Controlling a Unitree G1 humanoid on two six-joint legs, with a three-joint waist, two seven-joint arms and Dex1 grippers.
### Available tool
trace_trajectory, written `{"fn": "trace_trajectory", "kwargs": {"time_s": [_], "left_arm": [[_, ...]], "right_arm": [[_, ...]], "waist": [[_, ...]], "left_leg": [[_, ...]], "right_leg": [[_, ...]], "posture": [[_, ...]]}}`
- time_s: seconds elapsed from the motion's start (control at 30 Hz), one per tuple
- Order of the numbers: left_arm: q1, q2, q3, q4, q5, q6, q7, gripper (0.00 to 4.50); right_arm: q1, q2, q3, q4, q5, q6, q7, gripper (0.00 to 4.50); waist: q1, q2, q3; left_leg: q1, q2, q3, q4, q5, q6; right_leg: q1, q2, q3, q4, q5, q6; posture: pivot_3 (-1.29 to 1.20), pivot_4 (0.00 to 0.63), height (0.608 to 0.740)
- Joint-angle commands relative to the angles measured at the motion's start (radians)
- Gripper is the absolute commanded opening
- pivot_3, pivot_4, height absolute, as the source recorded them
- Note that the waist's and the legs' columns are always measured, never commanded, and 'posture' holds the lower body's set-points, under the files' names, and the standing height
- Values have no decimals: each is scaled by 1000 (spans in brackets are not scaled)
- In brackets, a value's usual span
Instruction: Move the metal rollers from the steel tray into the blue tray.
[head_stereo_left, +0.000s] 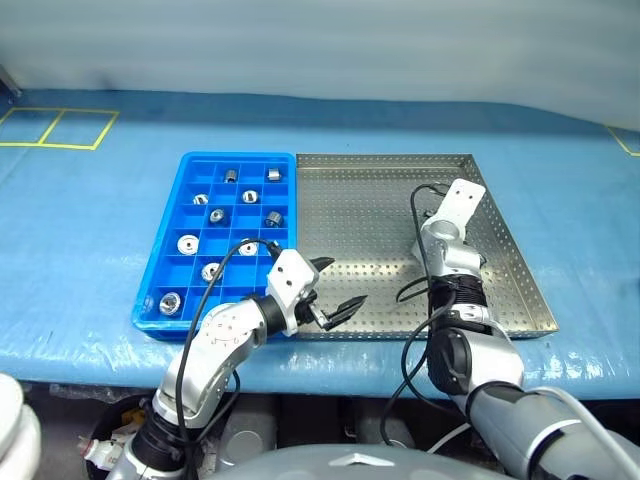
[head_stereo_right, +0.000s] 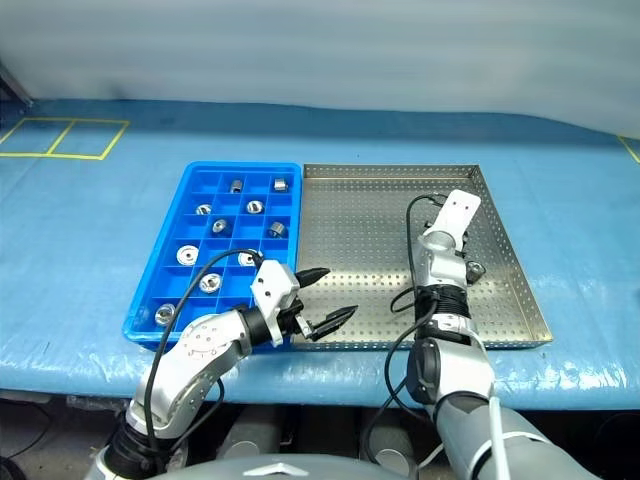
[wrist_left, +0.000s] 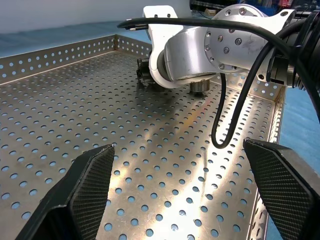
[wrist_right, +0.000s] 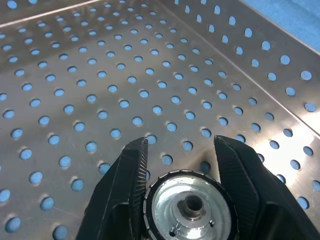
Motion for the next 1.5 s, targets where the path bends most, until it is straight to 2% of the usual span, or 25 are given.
{"fn": "trace_trajectory", "kwargs": {"time_s": [0.03, 0.13, 0.4, 0.63, 0.83, 1.03, 1.5], "left_arm": [[0, -1, 0, -43, -2, -10, 12, 4500], [5, -3, 7, -45, 2, -18, 27, 4500], [45, 3, 89, -61, 29, -108, 93, 4500], [93, 46, 194, -77, 31, -159, 116, 4500], [178, 139, 226, -128, 41, -129, 81, 4500], [282, 213, 259, -202, -16, -89, 22, 4500], [311, 223, 250, -208, -29, -79, 13, 4500]], "right_arm": [[22, 25, 6, -86, 18, 92, -29, 1755], [43, 42, 48, -198, 9, 166, -8, 1754], [145, 19, 387, -678, -16, 394, 298, 1751], [166, -10, 590, -889, 20, 462, 532, 1751], [185, 38, 641, -951, 92, 502, 651, 1751], [221, 68, 687, -995, 147, 487, 745, 1751], [343, 66, 746, -981, 168, 555, 787, 1751]], "waist": [[0, 0, 0], [0, 0, 0], [2, 4, 2], [17, 3, 2], [42, 3, 2], [61, 3, 3], [95, 3, 3]], "left_leg": [[0, 0, 0, 0, 0, 0], [0, 1, -1, 0, 0, 0], [-1, 1, 0, -2, 0, 0], [-1, 2, -2, -4, 0, 0], [-1, 3, -2, -4, 0, 0], [-2, 5, -2, -5, 0, -1], [-3, 5, -1, -9, -1, -2]], "right_leg": [[0, 0, 0, 0, 0, 0], [0, 0, 0, 0, 0, 0], [-2, 0, 0, 0, 0, 0], [-2, 0, -2, 0, -2, -2], [-2, -1, -2, -1, -2, -3], [-3, -3, -4, -2, -3, -3], [-6, -4, -6, -3, -4, -5]], "posture": [[215, 150, 740], [215, 150, 740], [254, 150, 740], [300, 150, 740], [349, 150, 740], [391, 150, 740], [394, 150, 740]]}}
